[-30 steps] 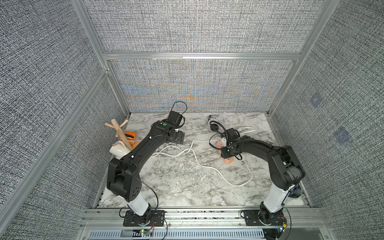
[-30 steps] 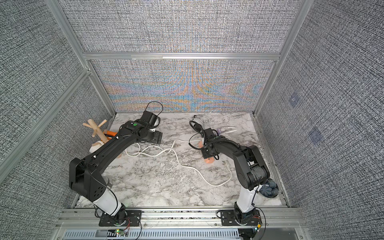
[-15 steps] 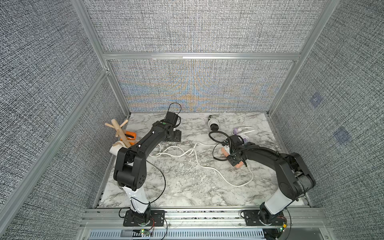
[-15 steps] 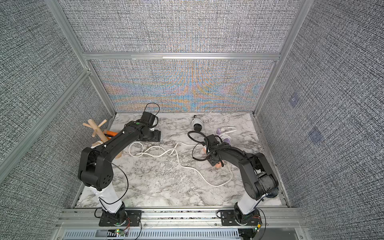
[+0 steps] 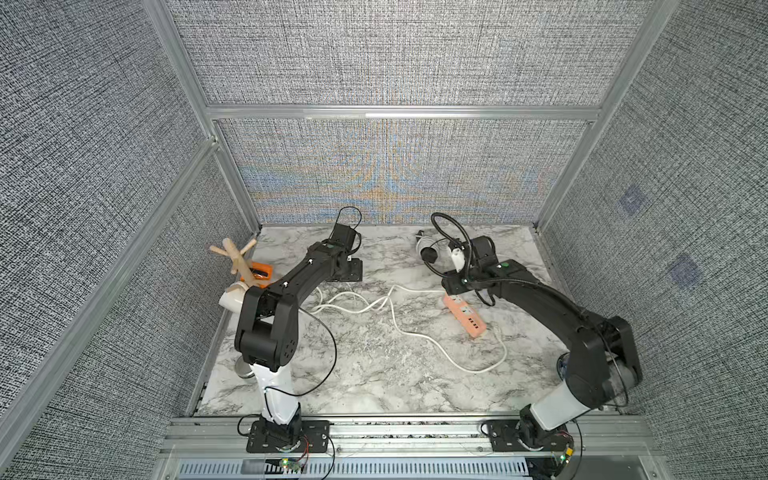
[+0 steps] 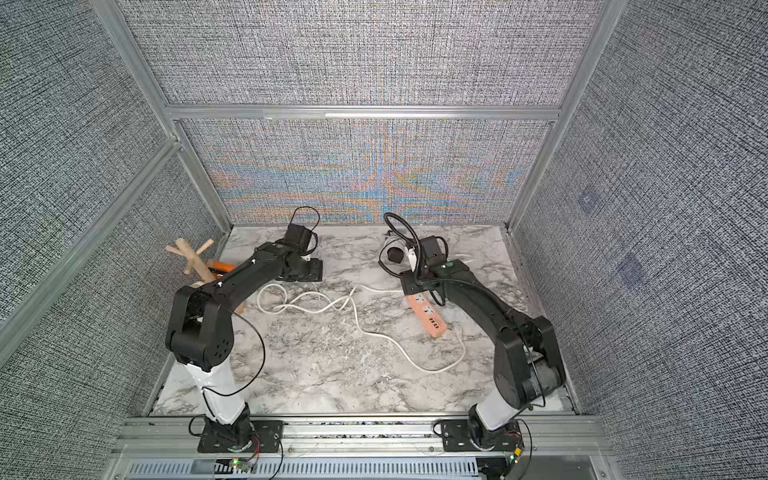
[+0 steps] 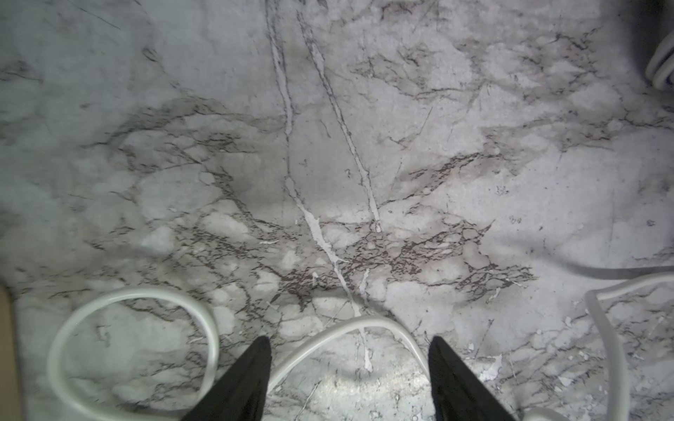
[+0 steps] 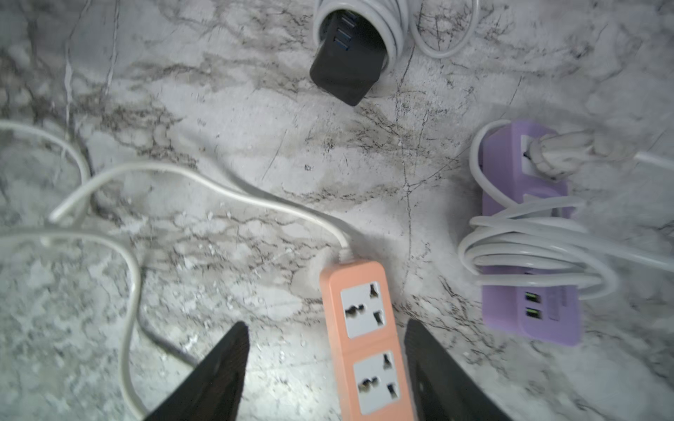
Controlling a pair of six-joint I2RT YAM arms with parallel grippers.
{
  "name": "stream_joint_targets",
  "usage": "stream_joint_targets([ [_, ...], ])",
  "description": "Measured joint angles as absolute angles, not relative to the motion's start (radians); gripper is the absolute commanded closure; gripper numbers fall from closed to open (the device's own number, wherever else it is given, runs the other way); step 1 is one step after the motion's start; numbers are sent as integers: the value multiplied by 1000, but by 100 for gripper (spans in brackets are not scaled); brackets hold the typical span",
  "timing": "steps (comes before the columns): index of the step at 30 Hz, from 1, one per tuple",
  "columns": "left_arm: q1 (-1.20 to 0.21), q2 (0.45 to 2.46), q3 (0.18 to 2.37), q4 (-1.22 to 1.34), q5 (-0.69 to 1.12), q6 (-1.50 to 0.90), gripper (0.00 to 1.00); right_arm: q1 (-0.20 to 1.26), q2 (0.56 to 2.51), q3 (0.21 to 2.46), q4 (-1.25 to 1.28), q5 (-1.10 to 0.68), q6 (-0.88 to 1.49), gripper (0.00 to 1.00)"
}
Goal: Unwrap the cord wrapped around the power strip
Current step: Move the socket to the center of the board, then move the power cord to the center of the board.
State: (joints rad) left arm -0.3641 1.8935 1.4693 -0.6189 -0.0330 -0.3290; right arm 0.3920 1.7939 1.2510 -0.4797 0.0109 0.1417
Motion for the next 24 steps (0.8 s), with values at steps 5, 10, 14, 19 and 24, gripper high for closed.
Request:
stream_joint_targets([
  [5, -366, 1904, 1427, -574, -23, -345, 35, 392, 1901, 1283, -443, 31, 354, 43],
  [10, -366, 1904, 1361, -543, -23, -348, 36, 380, 2001, 1319, -413, 54, 424, 38],
  [14, -366, 1898, 1292, -519, -34, -350, 36, 365, 2045, 1320, -413, 72, 434, 36],
  [19, -364, 1877, 1210, -502, -72, -370, 37, 360, 2072, 1315, -416, 82, 412, 36],
  [24, -361, 1851, 1139, -500, -95, -397, 38, 402, 2088, 1282, -419, 106, 324, 36],
])
